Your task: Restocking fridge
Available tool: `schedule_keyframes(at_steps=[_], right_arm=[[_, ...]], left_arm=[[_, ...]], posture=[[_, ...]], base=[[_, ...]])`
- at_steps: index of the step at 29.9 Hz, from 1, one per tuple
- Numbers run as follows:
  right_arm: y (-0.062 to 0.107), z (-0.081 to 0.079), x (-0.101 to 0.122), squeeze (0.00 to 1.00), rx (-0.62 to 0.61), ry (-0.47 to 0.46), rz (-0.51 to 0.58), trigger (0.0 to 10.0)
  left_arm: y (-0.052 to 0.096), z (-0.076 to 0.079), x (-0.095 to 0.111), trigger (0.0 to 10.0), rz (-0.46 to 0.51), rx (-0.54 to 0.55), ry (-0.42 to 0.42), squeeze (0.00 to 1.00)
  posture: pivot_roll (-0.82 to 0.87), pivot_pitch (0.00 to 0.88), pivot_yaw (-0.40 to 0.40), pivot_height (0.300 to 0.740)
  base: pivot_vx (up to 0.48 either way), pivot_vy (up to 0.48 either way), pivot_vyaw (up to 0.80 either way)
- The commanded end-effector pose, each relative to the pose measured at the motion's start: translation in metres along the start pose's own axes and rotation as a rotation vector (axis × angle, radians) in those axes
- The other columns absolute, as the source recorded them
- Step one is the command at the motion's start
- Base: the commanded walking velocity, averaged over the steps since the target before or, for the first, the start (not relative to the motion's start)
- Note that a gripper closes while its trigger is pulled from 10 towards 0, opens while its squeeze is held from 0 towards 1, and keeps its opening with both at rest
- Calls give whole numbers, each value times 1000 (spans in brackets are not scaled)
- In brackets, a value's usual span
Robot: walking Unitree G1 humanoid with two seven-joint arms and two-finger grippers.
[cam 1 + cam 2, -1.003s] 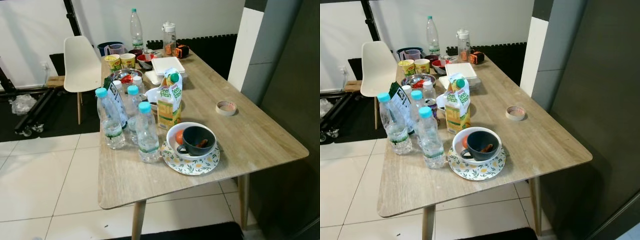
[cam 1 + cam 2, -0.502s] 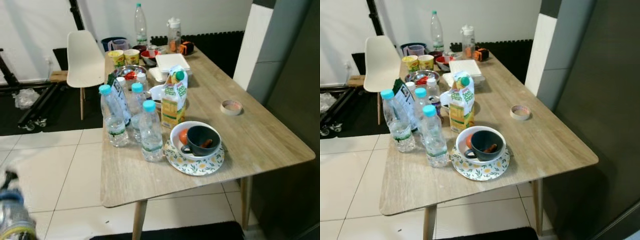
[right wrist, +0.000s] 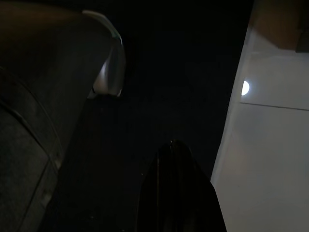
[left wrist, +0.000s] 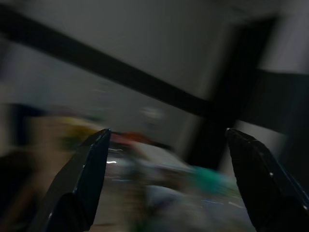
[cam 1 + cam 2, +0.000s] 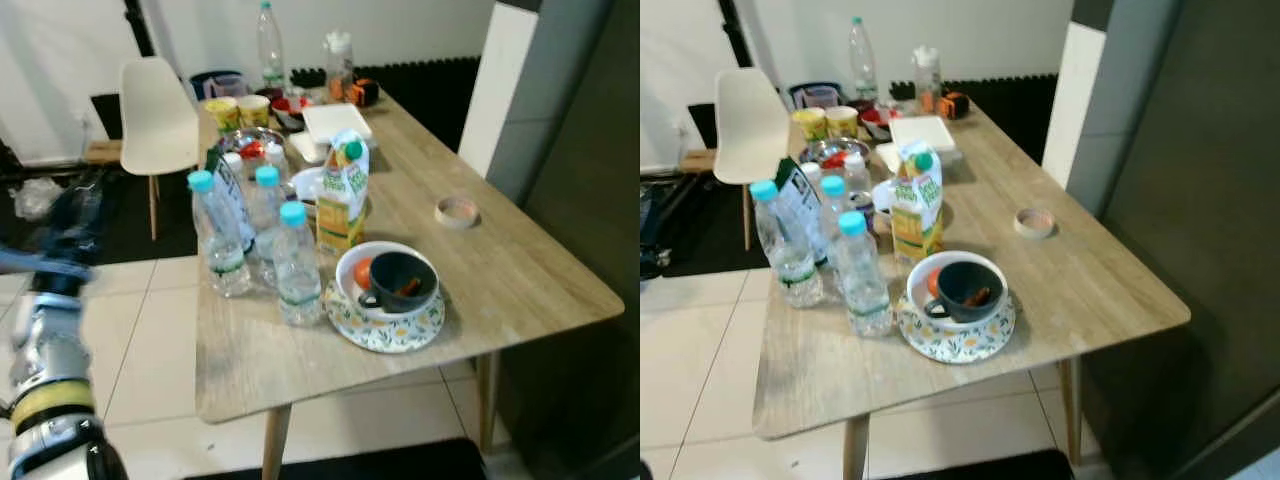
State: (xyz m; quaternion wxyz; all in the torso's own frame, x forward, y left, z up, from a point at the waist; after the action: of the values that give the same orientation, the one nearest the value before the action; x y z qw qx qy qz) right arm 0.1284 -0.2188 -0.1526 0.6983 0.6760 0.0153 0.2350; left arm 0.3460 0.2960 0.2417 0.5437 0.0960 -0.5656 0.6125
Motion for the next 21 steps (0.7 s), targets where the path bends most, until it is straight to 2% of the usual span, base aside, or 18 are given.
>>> schedule_keyframes(at_steps=[1,2,4,5,6,7,10,12,13,18,19,21], right_arm=[[0,0,-4,0,2,-11,-7,10000],[0,0,-4,0,2,-11,-7,10000],[1,1,-5,0,0,-9,-8,10000],[1,1,-5,0,0,-9,-8,10000],[1,2,-4,0,-2,-7,-8,10000],[1,2,-4,0,-2,-7,-8,10000],[1,2,-4,0,-2,-7,-7,10000],[1,2,-4,0,-2,-7,-7,10000],[1,1,-4,0,-1,-5,-8,10000],[1,1,-4,0,1,-5,-9,10000],[1,0,-5,0,3,-6,-9,10000],[1,-1,-5,0,5,-7,-10,10000]], left_arm=[[-6,25,-12,10000,-45,-132,42,0],[-6,25,-12,10000,-45,-132,42,0],[-11,44,-19,10000,-78,-231,65,0],[-11,44,-19,10000,-78,-231,65,0],[-17,67,-27,10000,-119,-326,90,0],[-18,74,-31,10000,-133,-354,97,0],[-19,88,-40,10000,-179,-401,102,0],[-19,92,-44,10000,-195,-413,101,0],[-21,105,-57,10000,-242,-451,103,0],[-21,117,-75,10000,-294,-478,103,0],[-21,117,-87,10000,-343,-456,68,0],[-21,112,-96,10000,-373,-423,37,0]], posture=[[-85,0,23,740],[-85,0,23,740],[-85,0,23,740],[-85,0,23,740],[-85,0,23,740],[-85,0,23,740],[-88,0,23,740],[-88,0,23,740],[-88,0,23,740],[-88,0,23,740],[-88,0,25,740],[-88,0,25,740]], base=[[0,0,0],[0,0,0],[0,0,0],[0,0,0],[0,0,0],[0,0,0],[0,0,0],[0,0,0],[0,0,0],[0,0,0],[0,0,0],[0,0,0]])
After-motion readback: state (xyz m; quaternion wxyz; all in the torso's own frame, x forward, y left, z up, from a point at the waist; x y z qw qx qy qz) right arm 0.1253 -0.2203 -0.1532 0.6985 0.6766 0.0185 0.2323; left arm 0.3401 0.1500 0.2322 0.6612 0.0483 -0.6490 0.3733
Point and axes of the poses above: a point about 5 cm out from each wrist's last joint towards the gripper, its own y axis pointing back from the gripper into the wrist, its own x axis along the axis of the wrist's last joint, z = x × y, the point moved 5 cm from there along -y, pointing out of the wrist towards the gripper, and after that the axes turned 6 degrees about y, right-handed, at the moved point
